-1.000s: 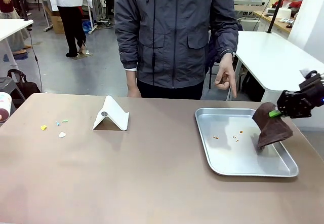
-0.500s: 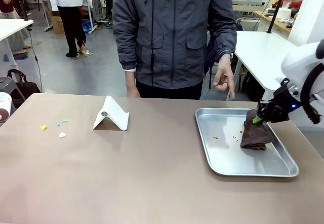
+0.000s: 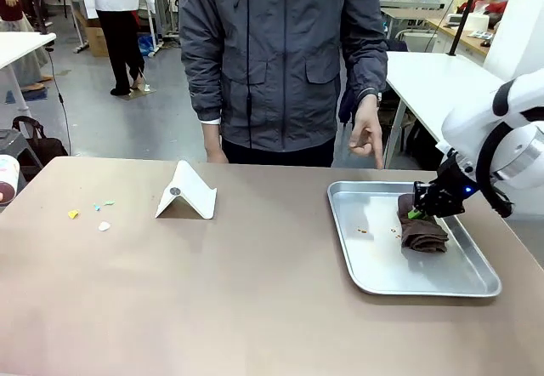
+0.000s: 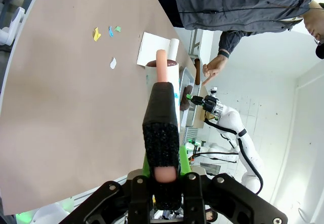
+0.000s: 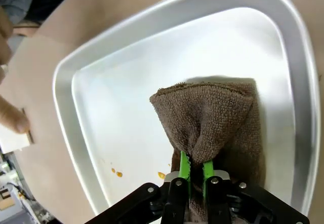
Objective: Clean the surface of the table.
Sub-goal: If a person points to the right, clean the right side of the table with your right hand, and if they point to the left, clean the left side with your left hand.
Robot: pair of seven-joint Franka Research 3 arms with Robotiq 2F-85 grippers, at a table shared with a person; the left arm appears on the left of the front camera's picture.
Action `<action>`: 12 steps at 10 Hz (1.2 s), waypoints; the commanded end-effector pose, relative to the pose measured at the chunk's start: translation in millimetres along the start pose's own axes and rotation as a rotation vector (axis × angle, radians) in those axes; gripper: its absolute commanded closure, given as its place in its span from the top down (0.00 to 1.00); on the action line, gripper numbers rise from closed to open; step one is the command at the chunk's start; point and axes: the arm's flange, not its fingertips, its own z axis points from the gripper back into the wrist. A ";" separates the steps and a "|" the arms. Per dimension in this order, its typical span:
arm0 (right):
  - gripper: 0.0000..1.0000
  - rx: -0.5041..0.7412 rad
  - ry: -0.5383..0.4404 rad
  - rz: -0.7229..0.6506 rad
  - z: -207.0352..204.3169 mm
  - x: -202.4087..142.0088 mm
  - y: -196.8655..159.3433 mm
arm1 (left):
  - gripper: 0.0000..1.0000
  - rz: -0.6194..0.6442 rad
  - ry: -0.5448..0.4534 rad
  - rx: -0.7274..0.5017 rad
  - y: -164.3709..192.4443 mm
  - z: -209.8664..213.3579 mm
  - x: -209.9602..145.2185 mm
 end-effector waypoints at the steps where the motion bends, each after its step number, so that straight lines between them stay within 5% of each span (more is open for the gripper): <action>1: 0.11 -0.047 0.007 -0.023 -9.1 2.1 7.5 | 0.00 -0.001 0.002 -0.014 -2.9 3.0 -2.9; 5: 0.11 0.009 0.040 -0.007 -21.0 -3.8 17.2 | 0.00 -0.001 0.002 -0.014 -2.9 3.0 -2.9; 12: 0.11 0.125 0.150 0.117 -59.9 -37.3 104.4 | 0.00 -0.001 0.002 -0.014 -2.9 3.0 -2.9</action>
